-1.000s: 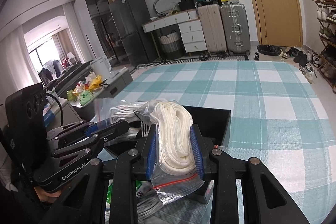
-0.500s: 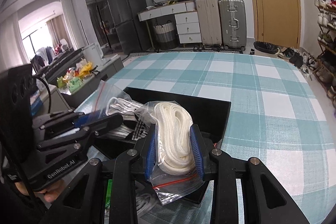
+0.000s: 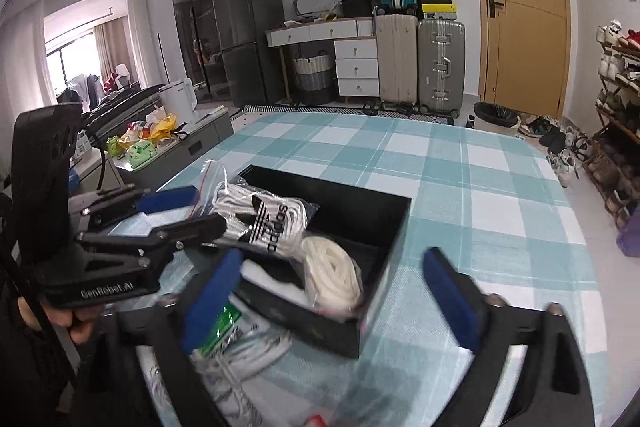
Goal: Organize soft objects
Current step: 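Lower both bags into the black box and open both grippers, then move the right gripper to the red-edged white packet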
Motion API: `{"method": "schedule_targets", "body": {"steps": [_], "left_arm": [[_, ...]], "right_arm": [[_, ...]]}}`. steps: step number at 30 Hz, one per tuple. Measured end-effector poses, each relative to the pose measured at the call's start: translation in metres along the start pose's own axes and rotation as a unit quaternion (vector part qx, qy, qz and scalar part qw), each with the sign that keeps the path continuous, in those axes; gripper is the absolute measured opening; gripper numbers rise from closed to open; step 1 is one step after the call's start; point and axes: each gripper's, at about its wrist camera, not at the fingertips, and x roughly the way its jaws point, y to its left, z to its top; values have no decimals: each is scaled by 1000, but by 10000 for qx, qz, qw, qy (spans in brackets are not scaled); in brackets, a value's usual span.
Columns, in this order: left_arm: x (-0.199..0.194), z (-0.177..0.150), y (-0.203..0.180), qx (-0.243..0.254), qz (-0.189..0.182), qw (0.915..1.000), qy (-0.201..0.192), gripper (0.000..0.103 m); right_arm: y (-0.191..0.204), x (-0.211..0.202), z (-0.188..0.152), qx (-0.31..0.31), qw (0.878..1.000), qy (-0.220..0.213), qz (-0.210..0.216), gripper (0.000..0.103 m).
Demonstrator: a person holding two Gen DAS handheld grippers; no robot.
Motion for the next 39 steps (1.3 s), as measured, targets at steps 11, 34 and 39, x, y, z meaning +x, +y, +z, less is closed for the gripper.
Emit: {"method": "schedule_targets", "body": {"steps": [11, 34, 39], "left_arm": [[-37, -20, -4, 6, -15, 9997, -228, 103], [-43, -47, -6, -110, -88, 9999, -72, 103], [-44, -47, -3, -133, -120, 9998, -81, 103]], "right_arm": [[-2, -34, -37, 90, 9999, 142, -25, 102], [-6, -57, -91, 51, 9981, 620, -52, 102], [-2, -58, -98, -54, 9975, 704, -23, 102]]}}
